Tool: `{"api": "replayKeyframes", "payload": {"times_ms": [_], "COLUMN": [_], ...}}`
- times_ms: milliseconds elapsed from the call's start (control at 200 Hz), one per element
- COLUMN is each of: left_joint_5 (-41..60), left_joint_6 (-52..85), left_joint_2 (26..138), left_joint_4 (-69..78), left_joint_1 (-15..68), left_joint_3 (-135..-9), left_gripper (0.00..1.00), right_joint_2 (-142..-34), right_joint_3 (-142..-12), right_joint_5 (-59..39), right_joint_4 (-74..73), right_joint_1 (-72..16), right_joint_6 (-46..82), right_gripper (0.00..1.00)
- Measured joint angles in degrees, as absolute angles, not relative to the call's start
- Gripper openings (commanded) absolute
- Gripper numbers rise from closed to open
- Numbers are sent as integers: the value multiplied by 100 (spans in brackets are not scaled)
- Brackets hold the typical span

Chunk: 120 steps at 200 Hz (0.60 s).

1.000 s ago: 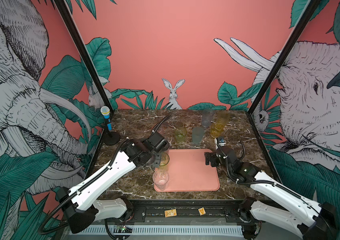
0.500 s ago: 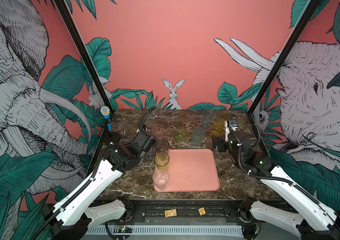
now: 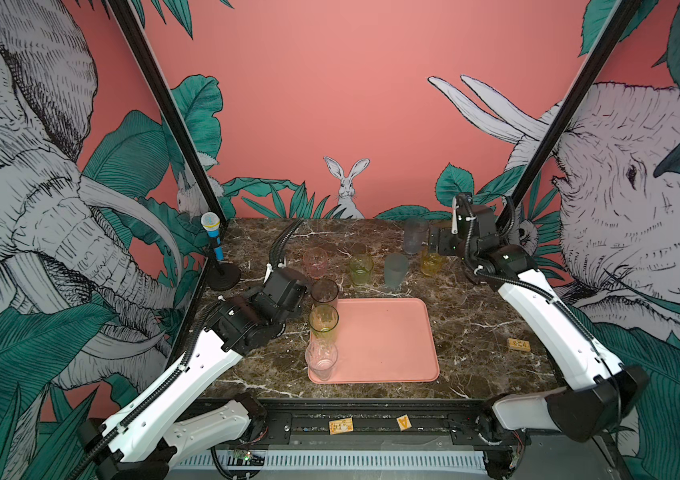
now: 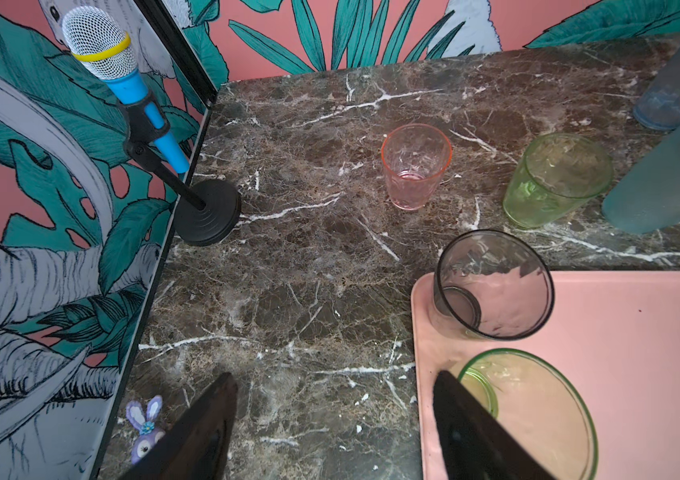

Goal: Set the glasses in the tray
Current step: 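Open left gripper and raise it while right gripper reaches toward the yellow glass, then move right gripper over the light blue glass and lower around its rim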

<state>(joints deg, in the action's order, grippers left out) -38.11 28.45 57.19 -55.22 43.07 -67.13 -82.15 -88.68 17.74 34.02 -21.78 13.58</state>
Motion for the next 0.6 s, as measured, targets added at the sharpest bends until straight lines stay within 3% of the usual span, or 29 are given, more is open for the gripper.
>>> {"api": "replayKeyframes", "payload": {"times_ms": [600], "left_joint_5": [-3736], "left_joint_6": [3063], "left_joint_2": [5725], "left_joint_4": [-5492], "left_joint_1": [4265], "left_joint_3": [-6504], "left_gripper": [77], "right_joint_2": [-11443], "right_joint_3": [-12333], "right_joint_5": [451], "right_joint_4": [5122], "right_joint_1": [-1269], "right_joint_6": [1083], "right_gripper": [99]}}
